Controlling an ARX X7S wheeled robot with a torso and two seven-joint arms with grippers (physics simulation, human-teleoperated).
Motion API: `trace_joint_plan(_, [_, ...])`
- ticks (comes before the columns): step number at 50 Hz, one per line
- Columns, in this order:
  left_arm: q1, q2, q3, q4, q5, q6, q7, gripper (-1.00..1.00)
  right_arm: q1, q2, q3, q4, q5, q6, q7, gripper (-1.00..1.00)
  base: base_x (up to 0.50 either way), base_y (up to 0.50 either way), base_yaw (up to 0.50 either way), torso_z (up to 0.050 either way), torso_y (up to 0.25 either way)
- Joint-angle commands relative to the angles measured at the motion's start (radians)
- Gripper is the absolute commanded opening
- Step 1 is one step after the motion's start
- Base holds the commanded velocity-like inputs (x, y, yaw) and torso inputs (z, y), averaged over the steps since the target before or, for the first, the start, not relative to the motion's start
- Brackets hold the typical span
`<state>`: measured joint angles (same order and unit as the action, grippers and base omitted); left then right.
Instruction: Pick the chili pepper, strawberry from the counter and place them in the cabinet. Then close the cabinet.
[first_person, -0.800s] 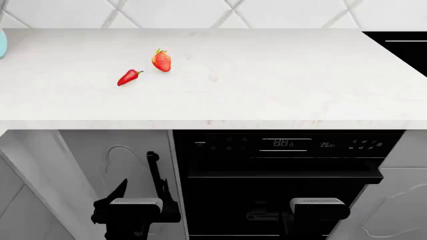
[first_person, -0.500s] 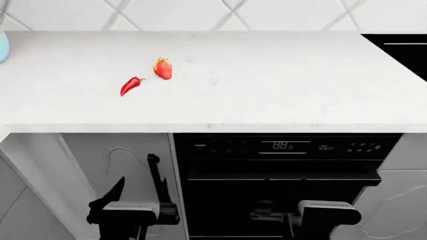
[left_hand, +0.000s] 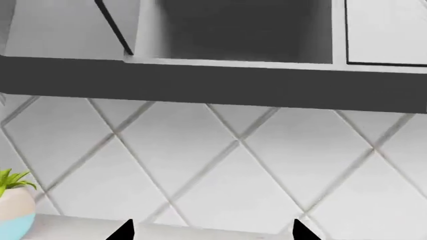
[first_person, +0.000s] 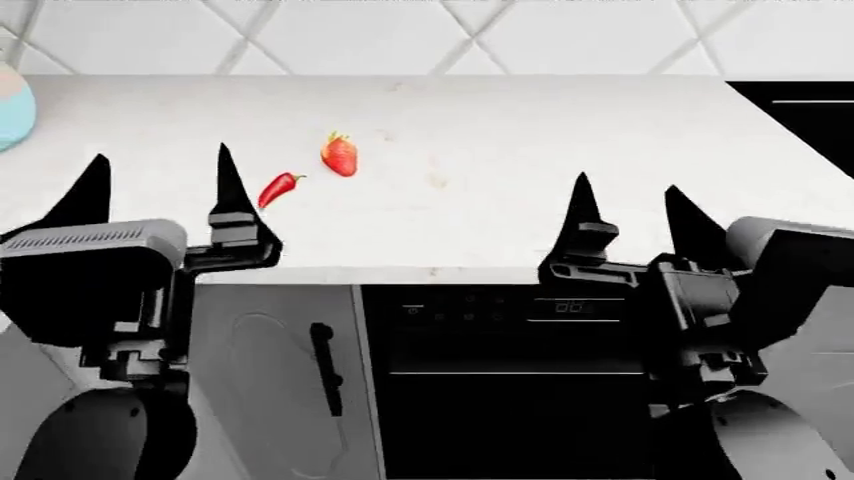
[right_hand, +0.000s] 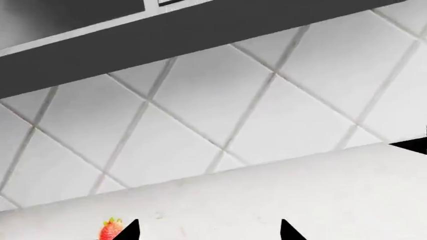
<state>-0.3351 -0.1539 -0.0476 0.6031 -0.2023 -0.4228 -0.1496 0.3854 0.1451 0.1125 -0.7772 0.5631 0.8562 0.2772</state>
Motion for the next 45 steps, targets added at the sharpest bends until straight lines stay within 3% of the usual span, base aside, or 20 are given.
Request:
trace_joint_plan(1, [-0.388, -0.030, 0.025, -0.104, 0.026, -0.273, -0.107, 1.00, 0.443, 0.018, -0.016, 0.043, 0.144, 0.378, 0.149, 1.00, 0.17, 0.50, 0.00, 0.000, 0.000])
trace_joint_plan(17, [-0.839, -0.039, 0.129, -0.754, 0.047, -0.279, -0.018, 1.00, 0.879, -0.010, -0.245, 0.674, -0.091, 0.193, 0.131, 1.00, 0.21, 0.50, 0.00, 0.000, 0.000])
trace_joint_plan(23, [-0.875, -0.040, 0.149, -0.783, 0.053, -0.296, -0.014, 1.00, 0.925, -0.001, -0.272, 0.767, -0.117, 0.152, 0.112, 1.00, 0.48, 0.19, 0.00, 0.000, 0.000])
trace_joint_plan(45, [-0.861, -0.053, 0.175, -0.744, 0.043, -0.324, -0.004, 1.00, 0.929, 0.008, -0.300, 0.767, -0.111, 0.184, 0.132, 1.00, 0.50, 0.18, 0.00, 0.000, 0.000])
